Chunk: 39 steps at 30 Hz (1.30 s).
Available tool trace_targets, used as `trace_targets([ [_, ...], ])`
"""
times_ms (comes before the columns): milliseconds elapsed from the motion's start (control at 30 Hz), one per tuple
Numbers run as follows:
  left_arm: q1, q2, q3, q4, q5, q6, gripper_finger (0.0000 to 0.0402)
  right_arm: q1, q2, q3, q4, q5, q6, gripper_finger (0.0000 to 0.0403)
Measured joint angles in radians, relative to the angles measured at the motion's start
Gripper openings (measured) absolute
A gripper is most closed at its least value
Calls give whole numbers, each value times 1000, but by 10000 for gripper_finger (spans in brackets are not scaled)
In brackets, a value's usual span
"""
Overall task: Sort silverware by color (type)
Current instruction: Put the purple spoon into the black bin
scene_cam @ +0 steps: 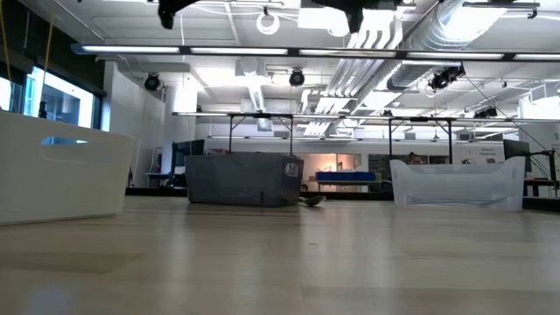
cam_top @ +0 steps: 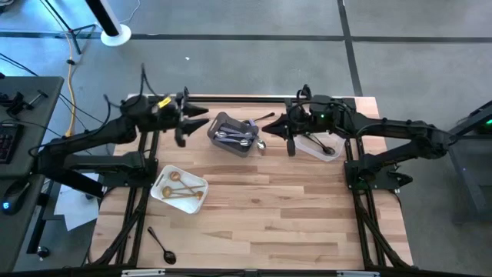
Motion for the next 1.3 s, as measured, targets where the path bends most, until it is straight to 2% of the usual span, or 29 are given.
trace_targets([
  [200, -48, -98, -62, 2, -20, -26, 174, 3, -16, -195, 307, -21, 113, 0],
  [333, -64, -114, -62, 2, -20, 7, 174, 26, -18, -254, 468, -23, 145, 0],
  [600, -67, -96, -62, -1, -21, 80, 174, 35, -18, -254, 471, -5, 136, 0],
  [1033, -67, -56, -62, 1, -21, 80, 174, 35, -18, -254, 471, -4, 136, 0],
  [1300, -67, -59, -62, 59, -21, 58, 170, 34, -18, -254, 470, -4, 136, 0],
])
